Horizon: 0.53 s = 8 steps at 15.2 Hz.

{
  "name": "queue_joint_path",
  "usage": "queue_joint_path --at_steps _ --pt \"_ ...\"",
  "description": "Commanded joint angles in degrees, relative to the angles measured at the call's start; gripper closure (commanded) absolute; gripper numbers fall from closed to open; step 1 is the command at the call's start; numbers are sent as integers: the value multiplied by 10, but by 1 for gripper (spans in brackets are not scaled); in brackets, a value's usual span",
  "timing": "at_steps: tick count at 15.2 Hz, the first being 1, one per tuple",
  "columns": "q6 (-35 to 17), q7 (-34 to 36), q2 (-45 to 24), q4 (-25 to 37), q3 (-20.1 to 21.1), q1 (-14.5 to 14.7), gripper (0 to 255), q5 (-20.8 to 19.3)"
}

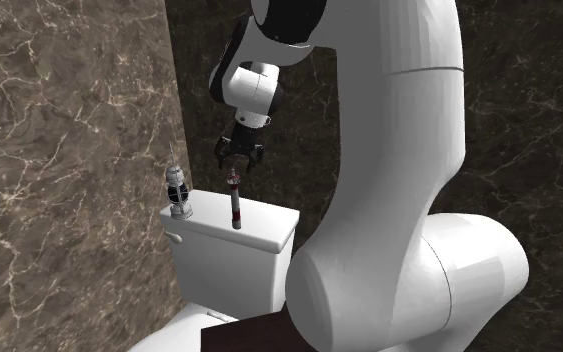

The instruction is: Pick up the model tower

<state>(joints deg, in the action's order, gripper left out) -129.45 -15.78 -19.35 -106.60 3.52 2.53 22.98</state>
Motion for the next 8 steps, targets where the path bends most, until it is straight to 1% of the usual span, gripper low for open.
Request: queue_joint_path --at_steps 1,7,8 --pt "-8 -5 -24 15 3 0 0 5" --pt "-45 -22 -52 4 6 -1 0 15" --pt "-45 -22 -52 4 6 -1 0 15"
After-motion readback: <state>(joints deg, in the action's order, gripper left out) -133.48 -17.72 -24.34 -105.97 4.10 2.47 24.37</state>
